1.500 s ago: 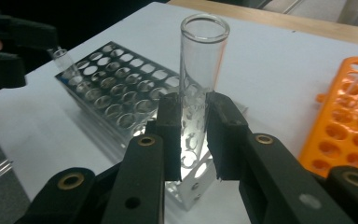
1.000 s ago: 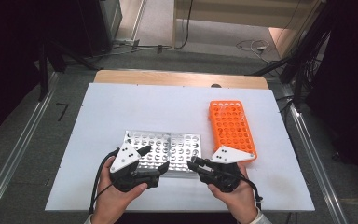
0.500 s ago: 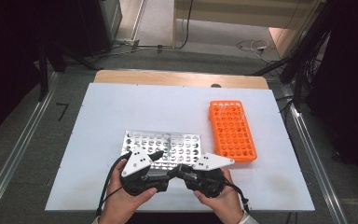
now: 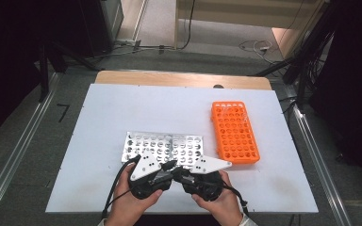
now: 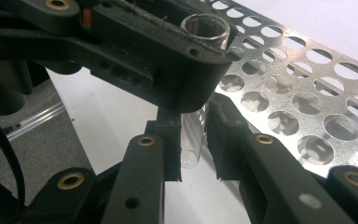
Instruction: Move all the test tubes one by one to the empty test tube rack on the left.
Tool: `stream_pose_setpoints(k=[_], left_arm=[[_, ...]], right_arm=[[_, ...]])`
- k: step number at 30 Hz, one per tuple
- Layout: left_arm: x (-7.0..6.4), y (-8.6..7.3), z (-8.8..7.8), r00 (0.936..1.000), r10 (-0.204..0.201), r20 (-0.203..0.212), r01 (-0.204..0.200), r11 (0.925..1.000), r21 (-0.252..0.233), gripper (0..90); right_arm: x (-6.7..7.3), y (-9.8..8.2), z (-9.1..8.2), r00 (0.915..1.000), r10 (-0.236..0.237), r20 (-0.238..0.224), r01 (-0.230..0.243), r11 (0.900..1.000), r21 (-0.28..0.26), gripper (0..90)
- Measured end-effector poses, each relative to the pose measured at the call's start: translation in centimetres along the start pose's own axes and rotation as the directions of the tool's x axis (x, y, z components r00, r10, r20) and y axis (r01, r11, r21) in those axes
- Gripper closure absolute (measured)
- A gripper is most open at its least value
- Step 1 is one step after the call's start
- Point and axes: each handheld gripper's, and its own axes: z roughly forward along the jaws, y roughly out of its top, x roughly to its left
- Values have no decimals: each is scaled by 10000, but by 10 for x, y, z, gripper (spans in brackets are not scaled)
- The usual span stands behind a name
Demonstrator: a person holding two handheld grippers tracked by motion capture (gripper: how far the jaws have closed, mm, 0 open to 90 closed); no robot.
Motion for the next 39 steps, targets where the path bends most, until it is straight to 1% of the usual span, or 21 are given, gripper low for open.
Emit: stream_pose_setpoints(k=[4,9,12,15,18,20,24,27,31,35,39], left_arm=[[0,0,0,9999,100,-63,-100,9999,32,749],[0,0,0,9999,76,-91,-75,10000,8,759],[0,0,0,9999,63,-87,-64,10000,-20,761],[1,1,-1,9999,50,-99,-50,10000,-13,762],[3,2,-3,9999,10,-171,-11,10000,-37,762],[5,3,-5,9998,-45,-213,44,10000,-74,762],[9,7,-10,9994,-133,-318,125,9997,-222,762],[13,10,-16,9989,-210,-408,195,9992,-362,762],[21,14,-24,9971,-340,-679,299,9977,-603,762],[32,17,-32,9940,-512,-965,435,9958,-809,762],[43,19,-39,9893,-727,-1266,594,9926,-1058,762]], right_arm=[[0,0,0,10000,27,-2,-27,10000,55,733],[0,0,0,10000,54,-27,-54,10000,58,730],[0,0,0,10000,71,-15,-71,10000,29,703],[0,0,0,9999,145,-28,-145,9999,10,644],[0,0,0,9997,239,-81,-239,9997,-53,539],[0,0,-1,9994,321,-125,-323,9994,-133,445],[-1,1,-4,9991,385,-186,-392,9985,-378,327],[-2,1,-7,9992,363,-139,-369,9980,-505,303],[-6,1,-11,9989,462,-70,-465,9971,-608,301],[-10,1,-15,9985,541,58,-536,9958,-742,301],[-14,1,-19,9981,599,135,-586,9950,-812,302]])
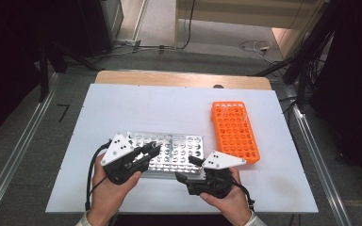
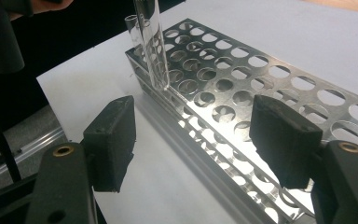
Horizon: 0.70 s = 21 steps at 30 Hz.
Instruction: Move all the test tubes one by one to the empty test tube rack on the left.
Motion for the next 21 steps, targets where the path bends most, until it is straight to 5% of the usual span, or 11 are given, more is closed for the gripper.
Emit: stream_pose_setpoints(k=[15,21], left_arm=[[22,-4,-5,9939,220,-1084,-211,9997,95,762],[28,-10,-5,9922,300,-1214,-302,9995,5,761]], right_arm=[[-5,1,-5,9999,122,121,-120,9998,-135,309],[-7,1,-6,9997,170,164,-168,9998,-129,311]])
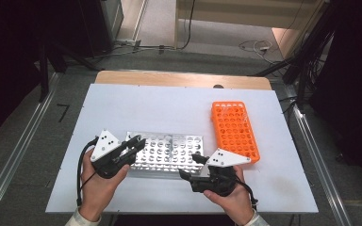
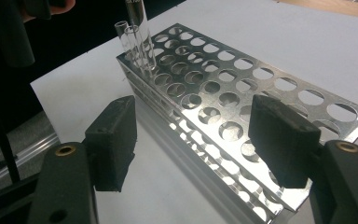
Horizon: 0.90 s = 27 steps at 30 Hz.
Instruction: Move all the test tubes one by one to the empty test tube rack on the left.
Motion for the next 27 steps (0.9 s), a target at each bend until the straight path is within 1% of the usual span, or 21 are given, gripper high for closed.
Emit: stream_pose_setpoints(k=[3,9,14,16,19,24,27], left_arm=[[2,-4,1,10000,41,-78,-41,10000,5,761],[0,-13,5,9996,216,-184,-212,9995,226,761],[-2,-21,11,9984,491,-277,-471,9967,664,761],[-3,-24,13,9981,522,-342,-492,9953,836,761],[-4,-26,15,9977,574,-363,-533,9928,1073,760],[-5,-25,14,9971,640,-406,-589,9916,1149,758],[-6,-25,14,9974,622,-375,-574,9914,1173,728]], right_arm=[[0,0,0,10000,0,-2,0,10000,-26,312],[0,0,0,10000,9,3,-9,10000,-12,313],[0,0,0,10000,-45,7,45,10000,5,315],[0,0,0,10000,-28,13,28,10000,12,317],[0,0,0,10000,-46,-4,46,10000,19,318],[0,0,0,10000,-39,-40,39,10000,58,318],[0,-1,1,10000,-61,-49,61,10000,60,318]])
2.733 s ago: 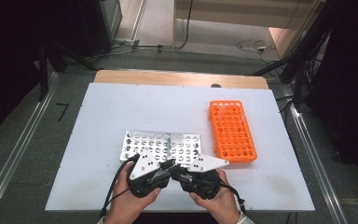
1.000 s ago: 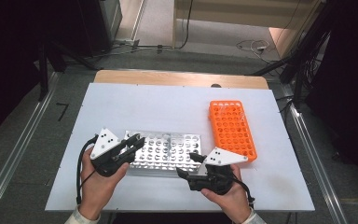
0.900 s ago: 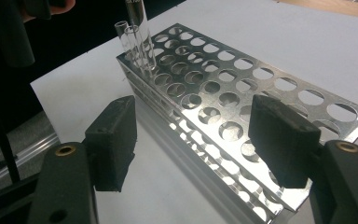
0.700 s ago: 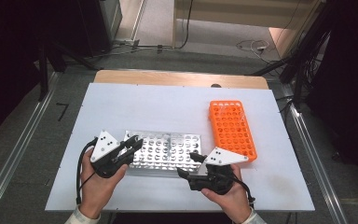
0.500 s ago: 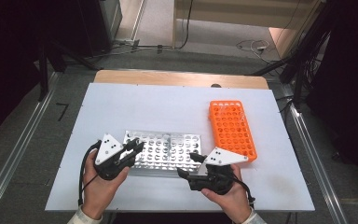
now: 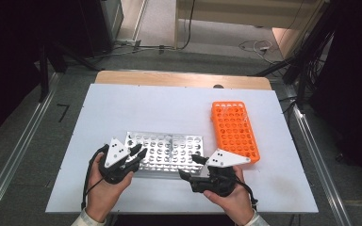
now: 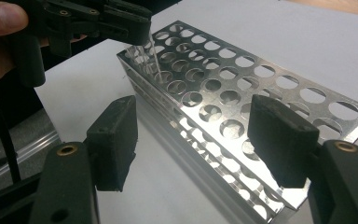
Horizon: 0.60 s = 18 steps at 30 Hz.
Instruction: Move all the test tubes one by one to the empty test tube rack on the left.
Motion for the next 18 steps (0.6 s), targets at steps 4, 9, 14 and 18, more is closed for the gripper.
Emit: stream_pose_setpoints(k=[4,9,14,18], left_arm=[[0,0,0,10000,-9,35,9,10000,-5,715],[-1,2,-2,9998,-176,113,178,9997,-183,667],[-2,6,-5,9988,-430,249,438,9984,-358,549],[-4,8,-5,9967,-648,490,668,9970,-391,423]], right_arm=[[0,0,0,10000,10,13,-10,10000,5,318],[-1,0,-1,10000,20,78,-20,10000,28,318],[-6,0,-3,9996,109,262,-107,9999,-88,316],[-15,0,-7,9978,225,622,-214,9996,-179,313]])
